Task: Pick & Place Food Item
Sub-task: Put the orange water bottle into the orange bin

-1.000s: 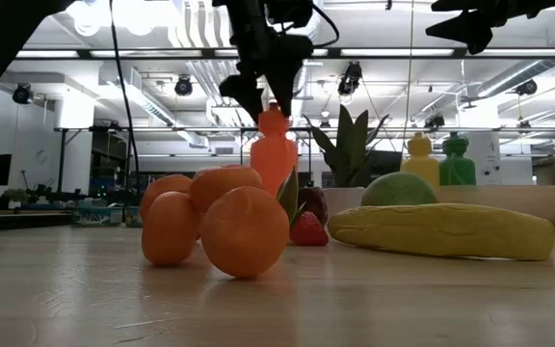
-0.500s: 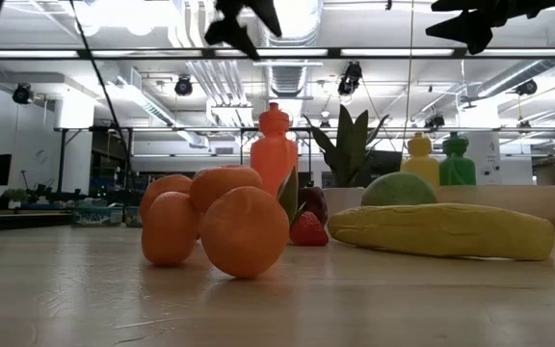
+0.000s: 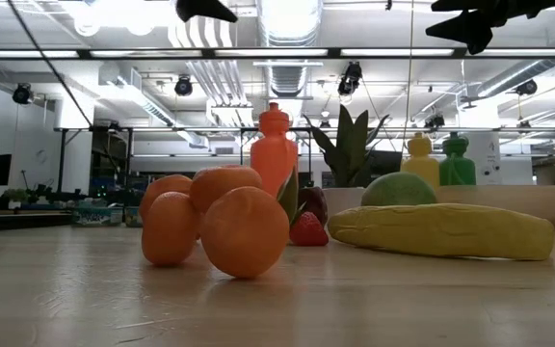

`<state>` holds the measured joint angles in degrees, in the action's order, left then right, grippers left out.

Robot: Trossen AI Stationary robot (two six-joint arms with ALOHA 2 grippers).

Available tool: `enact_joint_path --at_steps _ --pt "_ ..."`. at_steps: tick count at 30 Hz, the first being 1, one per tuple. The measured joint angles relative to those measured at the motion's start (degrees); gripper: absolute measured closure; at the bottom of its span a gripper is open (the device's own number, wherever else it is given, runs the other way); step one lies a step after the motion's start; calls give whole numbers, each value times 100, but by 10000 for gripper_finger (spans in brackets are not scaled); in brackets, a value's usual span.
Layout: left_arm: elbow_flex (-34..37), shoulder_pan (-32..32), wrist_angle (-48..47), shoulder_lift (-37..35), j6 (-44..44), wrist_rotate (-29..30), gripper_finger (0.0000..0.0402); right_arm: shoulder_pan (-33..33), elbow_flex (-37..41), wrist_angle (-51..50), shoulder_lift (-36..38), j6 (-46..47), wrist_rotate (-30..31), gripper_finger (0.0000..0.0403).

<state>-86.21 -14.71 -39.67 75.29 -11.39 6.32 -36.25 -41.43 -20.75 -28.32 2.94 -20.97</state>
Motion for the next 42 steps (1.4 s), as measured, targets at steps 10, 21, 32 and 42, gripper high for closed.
enact_joint_path --at_steps 10,21,32,42 --pt "2562 -1 2391 -2136 412 65 69 0 0 0 0 0 0 117" --pt "2921 -3 2725 -2521 191 77 69 2 0 0 -2 0 0 117" --pt "2924 -5 2657 -2520 220 77 69 0 0 0 0 0 2 117" --pt "2924 -5 2460 -2518 222 77 69 2 0 0 -2 0 0 117"
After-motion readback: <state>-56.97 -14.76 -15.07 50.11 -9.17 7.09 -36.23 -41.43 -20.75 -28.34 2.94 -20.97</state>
